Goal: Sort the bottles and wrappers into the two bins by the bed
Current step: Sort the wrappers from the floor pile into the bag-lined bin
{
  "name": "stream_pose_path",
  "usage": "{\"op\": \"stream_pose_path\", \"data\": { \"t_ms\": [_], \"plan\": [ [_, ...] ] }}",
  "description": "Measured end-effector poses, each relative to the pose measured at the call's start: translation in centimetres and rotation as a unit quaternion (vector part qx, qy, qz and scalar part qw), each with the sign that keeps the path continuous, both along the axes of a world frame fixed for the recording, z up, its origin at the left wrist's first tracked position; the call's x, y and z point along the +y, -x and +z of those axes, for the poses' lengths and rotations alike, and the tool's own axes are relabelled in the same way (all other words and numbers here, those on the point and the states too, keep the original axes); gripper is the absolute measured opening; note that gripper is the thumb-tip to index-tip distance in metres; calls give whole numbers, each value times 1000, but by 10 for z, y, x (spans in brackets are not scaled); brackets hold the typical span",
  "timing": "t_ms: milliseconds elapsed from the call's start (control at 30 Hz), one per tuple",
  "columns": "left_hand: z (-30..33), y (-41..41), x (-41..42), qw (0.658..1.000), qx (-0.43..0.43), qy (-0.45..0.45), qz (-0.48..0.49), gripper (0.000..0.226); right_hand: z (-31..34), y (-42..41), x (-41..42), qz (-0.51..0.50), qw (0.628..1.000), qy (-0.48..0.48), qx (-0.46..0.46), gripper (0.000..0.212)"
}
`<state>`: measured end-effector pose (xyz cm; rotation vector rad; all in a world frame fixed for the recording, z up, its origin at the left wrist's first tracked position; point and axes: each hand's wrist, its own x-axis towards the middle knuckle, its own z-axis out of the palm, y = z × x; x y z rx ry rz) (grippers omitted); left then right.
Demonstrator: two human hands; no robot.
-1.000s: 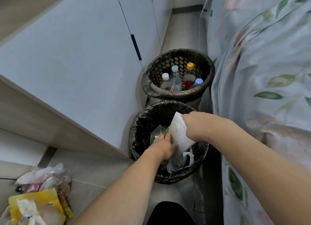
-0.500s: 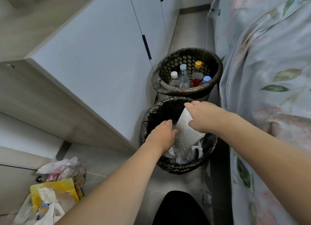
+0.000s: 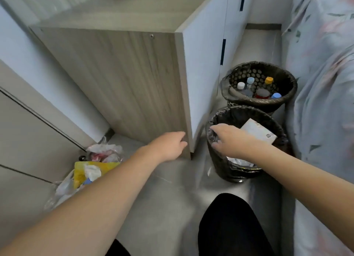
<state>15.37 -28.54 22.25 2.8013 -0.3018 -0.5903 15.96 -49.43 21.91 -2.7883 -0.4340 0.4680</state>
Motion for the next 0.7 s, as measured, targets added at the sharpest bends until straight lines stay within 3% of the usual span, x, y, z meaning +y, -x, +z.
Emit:
{"op": "stream_pose_path", "data": {
  "t_ms": [133,433,567,700],
  "plan": [
    [5,13,77,999,0,-50,19,52,-7,6,76,72,997,-6,-5,45],
    [-36,81,272,971,-4,-18,239,40,-13,7,253,151,988,-6,33,44],
    [-72,128,340,945,24,9,326,38,-22,14,337,205,978,0,36,45],
    [-122,185,391,888,51,64,453,48,-42,32,418,270,962,6,47,37]
  ]
}}
